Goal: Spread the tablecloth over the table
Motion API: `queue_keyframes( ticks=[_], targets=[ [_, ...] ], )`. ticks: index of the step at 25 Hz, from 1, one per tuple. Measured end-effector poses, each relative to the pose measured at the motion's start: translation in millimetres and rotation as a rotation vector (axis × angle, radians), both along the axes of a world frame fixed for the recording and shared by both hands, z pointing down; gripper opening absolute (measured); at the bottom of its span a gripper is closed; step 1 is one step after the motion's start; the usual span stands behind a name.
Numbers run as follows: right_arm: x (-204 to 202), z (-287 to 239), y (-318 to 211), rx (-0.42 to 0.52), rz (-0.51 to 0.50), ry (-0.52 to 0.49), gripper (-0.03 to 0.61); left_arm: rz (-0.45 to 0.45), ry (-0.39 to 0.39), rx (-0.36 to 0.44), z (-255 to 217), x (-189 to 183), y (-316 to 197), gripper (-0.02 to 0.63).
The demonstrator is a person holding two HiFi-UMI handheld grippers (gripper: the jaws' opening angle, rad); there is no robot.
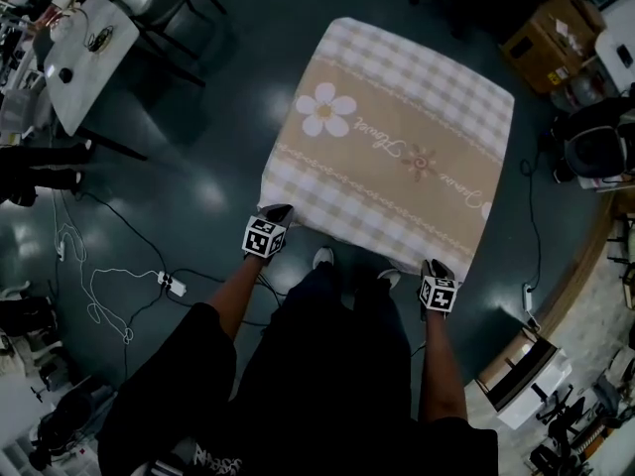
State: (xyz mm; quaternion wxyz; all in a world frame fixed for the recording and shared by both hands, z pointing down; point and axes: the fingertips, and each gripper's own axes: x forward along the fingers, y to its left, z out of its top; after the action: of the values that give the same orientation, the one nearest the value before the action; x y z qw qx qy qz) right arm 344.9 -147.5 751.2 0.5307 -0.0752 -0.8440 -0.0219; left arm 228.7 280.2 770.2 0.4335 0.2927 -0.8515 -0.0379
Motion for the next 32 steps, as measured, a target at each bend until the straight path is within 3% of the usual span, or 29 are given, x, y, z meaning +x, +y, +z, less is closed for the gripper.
queue_keyframes(
  ticks=[2, 5, 8, 12, 15, 20, 25, 32],
  targets=[
    [-7, -18, -1, -0.003, 0.032, -0.040, 0.114, 0.015, 0.011, 0.006, -7, 4, -1, 0.023],
    [-35, -80, 8, -0.063, 0.092, -0.223, 0.114, -0.012, -0.046, 0.096, -48, -2, -18, 0.023],
    [-60, -166, 33, -0.130, 0.136, -0.406, 0.112, -0.092, -0.139, 0.265, -141, -17, -54, 0.023],
    [-79, -256, 70, -0.234, 0.185, -0.532, 0.107, -0.034, -0.303, 0.365, -267, -26, -118, 0.021],
    [-89, -309, 92, -0.280, 0.190, -0.622, 0.038, -0.003, -0.398, 0.467, -336, -27, -153, 0.017],
    [-91, -375, 123, -0.298, 0.135, -0.770, 0.017, 0.101, -0.553, 0.486, -404, -6, -189, 0.017],
    [-80, -414, 146, -0.121, 0.041, -0.920, 0.017, 0.168, -0.660, 0.473, -432, 19, -195, 0.017],
    [-66, -411, 182, -0.118, -0.050, -0.914, 0.017, 0.143, -0.697, 0.454, -433, 35, -183, 0.017]
  ],
)
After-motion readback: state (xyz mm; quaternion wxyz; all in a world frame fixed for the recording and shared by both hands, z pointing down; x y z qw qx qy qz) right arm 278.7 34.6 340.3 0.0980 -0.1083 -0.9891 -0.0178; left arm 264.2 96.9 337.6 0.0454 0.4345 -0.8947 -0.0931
